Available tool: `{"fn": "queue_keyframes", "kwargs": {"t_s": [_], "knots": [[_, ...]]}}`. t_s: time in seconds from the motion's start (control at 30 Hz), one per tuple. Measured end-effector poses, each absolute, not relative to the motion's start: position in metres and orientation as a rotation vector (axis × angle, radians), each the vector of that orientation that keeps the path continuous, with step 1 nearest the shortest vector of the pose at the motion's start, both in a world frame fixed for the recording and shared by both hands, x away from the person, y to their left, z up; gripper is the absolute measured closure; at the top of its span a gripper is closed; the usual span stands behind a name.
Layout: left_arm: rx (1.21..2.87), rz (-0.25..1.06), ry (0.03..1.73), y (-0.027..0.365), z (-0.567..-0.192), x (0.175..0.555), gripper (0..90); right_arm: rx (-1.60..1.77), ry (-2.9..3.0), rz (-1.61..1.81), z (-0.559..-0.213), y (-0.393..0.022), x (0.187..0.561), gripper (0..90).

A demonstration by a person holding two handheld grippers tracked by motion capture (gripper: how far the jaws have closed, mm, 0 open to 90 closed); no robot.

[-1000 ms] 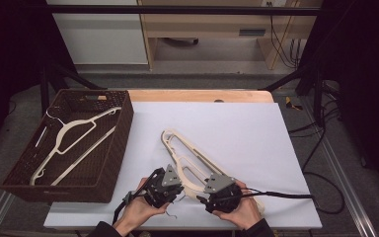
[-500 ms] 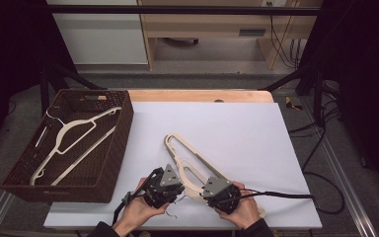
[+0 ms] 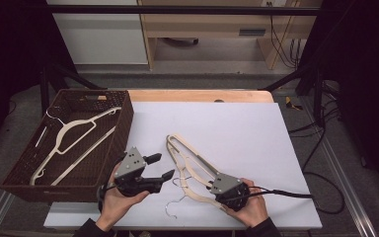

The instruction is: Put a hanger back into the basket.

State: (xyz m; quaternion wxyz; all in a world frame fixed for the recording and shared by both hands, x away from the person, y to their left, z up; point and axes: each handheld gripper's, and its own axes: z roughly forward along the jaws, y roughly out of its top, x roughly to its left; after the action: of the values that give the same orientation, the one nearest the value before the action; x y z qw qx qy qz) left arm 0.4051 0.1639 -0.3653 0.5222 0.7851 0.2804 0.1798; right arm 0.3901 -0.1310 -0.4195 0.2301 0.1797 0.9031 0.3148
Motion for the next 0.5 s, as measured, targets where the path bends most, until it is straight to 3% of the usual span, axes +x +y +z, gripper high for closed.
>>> {"fn": "queue_keyframes", "kwargs": {"t_s": [0.5], "knots": [[1.898,0.452,0.637,0.172,-0.371,0.409,22.5,0.564,2.344,0.978,-0.395,-0.166,0.392,86.7]]}}
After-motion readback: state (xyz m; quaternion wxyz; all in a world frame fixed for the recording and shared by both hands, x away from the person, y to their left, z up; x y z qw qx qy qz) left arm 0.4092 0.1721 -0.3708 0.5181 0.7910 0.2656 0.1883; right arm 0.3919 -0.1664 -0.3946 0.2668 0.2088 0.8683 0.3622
